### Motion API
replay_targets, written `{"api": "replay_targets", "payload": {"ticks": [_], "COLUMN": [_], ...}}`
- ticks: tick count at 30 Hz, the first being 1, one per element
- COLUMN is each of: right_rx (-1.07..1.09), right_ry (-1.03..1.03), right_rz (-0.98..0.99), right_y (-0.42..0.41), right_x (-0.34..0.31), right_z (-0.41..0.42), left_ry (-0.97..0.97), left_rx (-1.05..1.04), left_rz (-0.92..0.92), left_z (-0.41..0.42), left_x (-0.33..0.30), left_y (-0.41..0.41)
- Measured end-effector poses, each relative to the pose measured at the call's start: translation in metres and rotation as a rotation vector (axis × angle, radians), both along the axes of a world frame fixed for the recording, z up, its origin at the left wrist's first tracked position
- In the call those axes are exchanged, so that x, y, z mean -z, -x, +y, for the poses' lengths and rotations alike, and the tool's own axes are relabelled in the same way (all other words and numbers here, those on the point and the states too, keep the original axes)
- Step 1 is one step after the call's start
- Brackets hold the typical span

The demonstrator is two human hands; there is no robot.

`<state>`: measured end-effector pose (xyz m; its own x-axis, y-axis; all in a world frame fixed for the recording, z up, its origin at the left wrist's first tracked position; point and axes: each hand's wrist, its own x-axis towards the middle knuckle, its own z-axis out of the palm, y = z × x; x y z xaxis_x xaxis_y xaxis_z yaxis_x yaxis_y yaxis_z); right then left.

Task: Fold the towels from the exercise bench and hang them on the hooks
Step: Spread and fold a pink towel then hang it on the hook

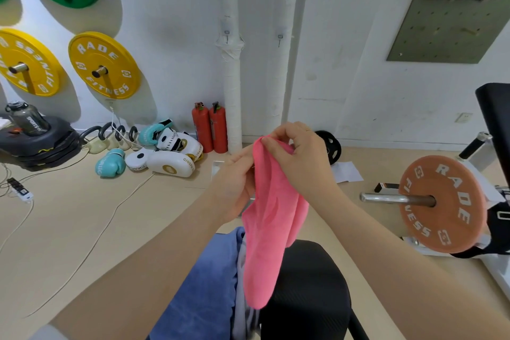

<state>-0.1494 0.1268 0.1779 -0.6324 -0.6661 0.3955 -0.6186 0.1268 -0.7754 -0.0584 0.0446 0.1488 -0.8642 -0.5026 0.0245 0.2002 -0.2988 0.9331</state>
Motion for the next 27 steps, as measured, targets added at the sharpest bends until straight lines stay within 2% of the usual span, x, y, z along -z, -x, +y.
{"api": "replay_targets", "payload": {"ticks": [8,11,12,15,18,20,23,27], "right_rx": [0.013,-0.011,-0.065,-0.362,-0.555,-0.641,-0.733,-0.788], "right_ry": [-0.058,-0.068,-0.064,-0.063,-0.174,-0.219,-0.246,-0.392], "right_rz": [0.026,0.034,-0.030,-0.390,-0.503,-0.540,-0.645,-0.817], "right_y": [0.001,0.004,0.007,0.019,0.031,0.032,0.031,0.030], "right_x": [-0.005,-0.006,-0.006,-0.009,-0.003,0.004,0.012,0.019], "right_z": [0.001,0.001,0.002,0.012,0.021,0.023,0.024,0.023], "left_ry": [-0.037,0.160,0.211,0.321,0.522,0.591,0.538,0.247], "left_rx": [-0.021,-0.106,-0.124,-0.118,-0.136,-0.209,-0.336,-0.432], "left_rz": [-0.042,-0.123,-0.136,-0.168,-0.218,-0.205,-0.181,-0.159], "left_z": [-0.003,-0.008,-0.011,-0.018,-0.023,-0.026,-0.034,-0.048], "left_x": [-0.011,-0.013,-0.013,-0.018,-0.022,-0.021,-0.017,-0.010], "left_y": [0.003,0.004,0.003,-0.003,-0.010,-0.011,-0.012,-0.015]}}
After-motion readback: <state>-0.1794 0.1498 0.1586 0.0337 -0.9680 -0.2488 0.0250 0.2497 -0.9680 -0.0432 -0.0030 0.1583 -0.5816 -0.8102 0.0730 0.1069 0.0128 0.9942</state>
